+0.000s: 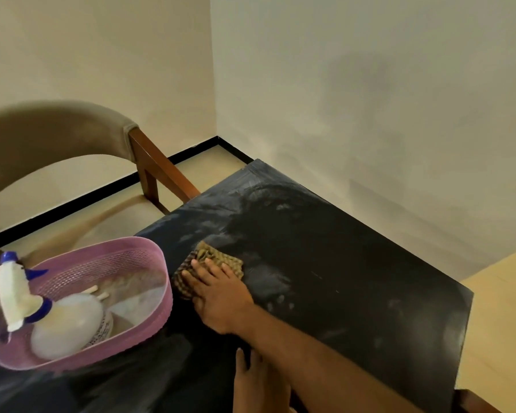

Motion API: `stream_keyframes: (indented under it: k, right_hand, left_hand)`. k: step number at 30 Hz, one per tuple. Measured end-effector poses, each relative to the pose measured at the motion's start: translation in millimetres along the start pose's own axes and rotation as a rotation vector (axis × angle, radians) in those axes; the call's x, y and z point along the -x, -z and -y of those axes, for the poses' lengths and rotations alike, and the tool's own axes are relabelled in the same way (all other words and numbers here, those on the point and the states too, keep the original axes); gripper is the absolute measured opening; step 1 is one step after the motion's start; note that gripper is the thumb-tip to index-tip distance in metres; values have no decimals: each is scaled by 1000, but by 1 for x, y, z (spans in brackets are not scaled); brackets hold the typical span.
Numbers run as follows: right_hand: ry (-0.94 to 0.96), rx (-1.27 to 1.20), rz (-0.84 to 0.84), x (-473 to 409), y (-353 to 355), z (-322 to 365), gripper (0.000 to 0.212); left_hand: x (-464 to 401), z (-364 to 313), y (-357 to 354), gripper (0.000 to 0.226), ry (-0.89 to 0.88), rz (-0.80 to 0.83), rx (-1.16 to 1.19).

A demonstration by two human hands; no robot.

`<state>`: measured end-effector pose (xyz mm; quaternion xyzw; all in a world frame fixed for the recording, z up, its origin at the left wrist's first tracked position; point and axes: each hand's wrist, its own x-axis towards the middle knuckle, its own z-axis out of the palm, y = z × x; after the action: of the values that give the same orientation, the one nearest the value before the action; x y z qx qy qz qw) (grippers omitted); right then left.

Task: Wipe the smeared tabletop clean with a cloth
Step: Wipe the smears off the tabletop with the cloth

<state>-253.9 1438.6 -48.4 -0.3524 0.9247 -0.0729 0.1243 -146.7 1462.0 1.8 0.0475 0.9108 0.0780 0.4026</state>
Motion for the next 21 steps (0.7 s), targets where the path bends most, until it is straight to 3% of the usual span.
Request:
stream_keyframes:
  k: [2, 5, 8, 10, 13, 16, 18, 21]
  right_hand:
    - [-40, 2, -44, 23, 4, -39, 59]
    - [-355, 63, -93, 65, 23, -129, 59]
    - [-698, -51, -40, 101, 38, -186, 58]
    - [-753, -73, -47, 99, 35, -175, 59]
    - [-517, 13, -65, 81, 15, -105, 63]
    - [-152, -14, -5, 71, -4, -28, 62]
    - [29, -22, 85, 73, -9, -6, 61]
    - [87, 19, 103, 80, 4, -36, 60]
  left_hand:
    - [-1, -2, -7, 72, -32, -52, -11]
    - [1, 1, -18, 99, -67, -44, -46]
    - [2, 2, -13, 104, -70, -28, -60]
    - [2, 2, -15, 103, -67, -61, -66]
    - [5, 3, -19, 91, -50, -68, -27]
    - [4, -6, -6, 56, 87, -284, 387]
    - [5, 7, 7, 49, 87, -293, 681]
    - [-11, 3, -10, 53, 2, -280, 355]
